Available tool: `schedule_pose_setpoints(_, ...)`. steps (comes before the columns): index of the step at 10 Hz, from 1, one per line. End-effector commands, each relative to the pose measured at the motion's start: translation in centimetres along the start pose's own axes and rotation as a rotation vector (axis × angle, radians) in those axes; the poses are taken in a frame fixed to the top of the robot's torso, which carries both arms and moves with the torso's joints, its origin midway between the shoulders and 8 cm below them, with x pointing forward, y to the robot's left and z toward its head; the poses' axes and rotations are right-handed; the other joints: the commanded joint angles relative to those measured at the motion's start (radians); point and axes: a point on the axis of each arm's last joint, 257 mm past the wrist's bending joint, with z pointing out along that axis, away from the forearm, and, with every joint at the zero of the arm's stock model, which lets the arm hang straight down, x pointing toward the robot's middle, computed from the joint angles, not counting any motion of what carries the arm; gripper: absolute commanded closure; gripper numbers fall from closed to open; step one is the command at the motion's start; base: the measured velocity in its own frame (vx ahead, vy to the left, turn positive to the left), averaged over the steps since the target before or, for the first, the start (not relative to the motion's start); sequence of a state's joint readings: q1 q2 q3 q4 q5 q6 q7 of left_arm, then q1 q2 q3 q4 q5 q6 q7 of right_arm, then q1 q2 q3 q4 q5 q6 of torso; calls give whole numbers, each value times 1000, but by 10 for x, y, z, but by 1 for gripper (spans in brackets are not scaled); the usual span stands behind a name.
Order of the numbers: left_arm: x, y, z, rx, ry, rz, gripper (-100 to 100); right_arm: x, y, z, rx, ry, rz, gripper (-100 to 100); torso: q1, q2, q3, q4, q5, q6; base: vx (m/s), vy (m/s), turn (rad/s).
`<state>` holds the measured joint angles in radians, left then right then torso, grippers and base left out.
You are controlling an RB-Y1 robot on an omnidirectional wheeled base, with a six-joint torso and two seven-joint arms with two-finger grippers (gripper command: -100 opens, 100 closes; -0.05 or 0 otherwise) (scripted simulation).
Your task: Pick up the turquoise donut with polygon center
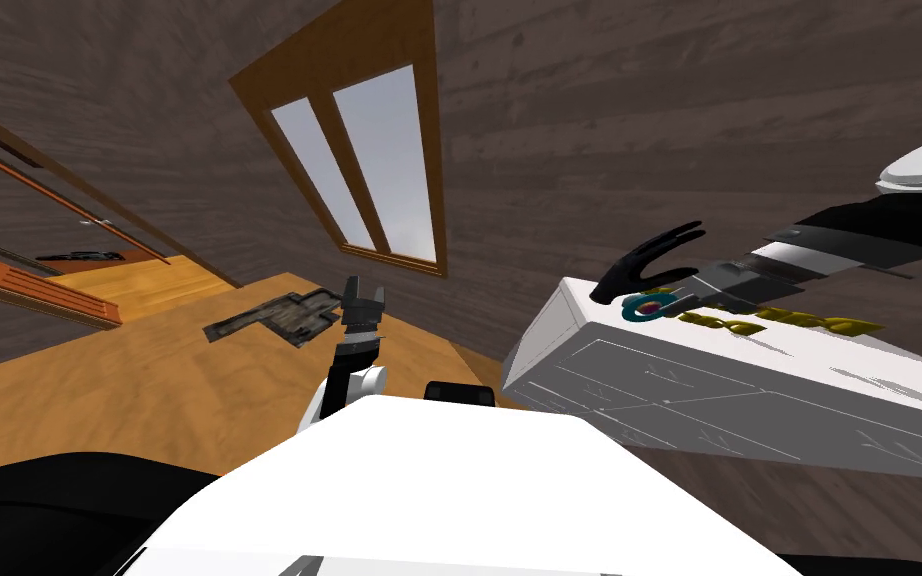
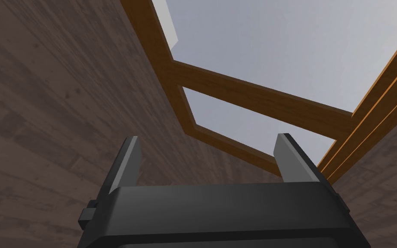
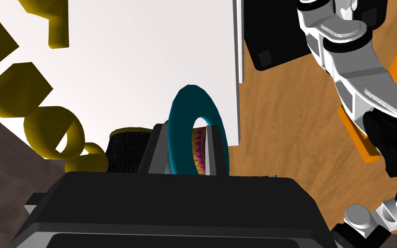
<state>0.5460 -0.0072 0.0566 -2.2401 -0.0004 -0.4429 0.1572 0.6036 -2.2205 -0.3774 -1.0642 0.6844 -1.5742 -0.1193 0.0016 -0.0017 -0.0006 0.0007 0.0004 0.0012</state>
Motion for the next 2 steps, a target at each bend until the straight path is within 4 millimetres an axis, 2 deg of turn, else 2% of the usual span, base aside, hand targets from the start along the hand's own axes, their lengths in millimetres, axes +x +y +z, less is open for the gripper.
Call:
schedule_pose_setpoints(1, 0, 0, 0, 0, 0, 0, 0, 0, 0, 0, 0, 0, 0, 100, 0, 0, 0, 0, 0, 0, 5, -20, -7)
schedule_pose_setpoints(2, 0, 0, 0, 0, 0, 0, 0, -1, 1, -1, -2, 0, 0, 0, 0, 0, 0, -1, -1, 0, 0, 0, 0)
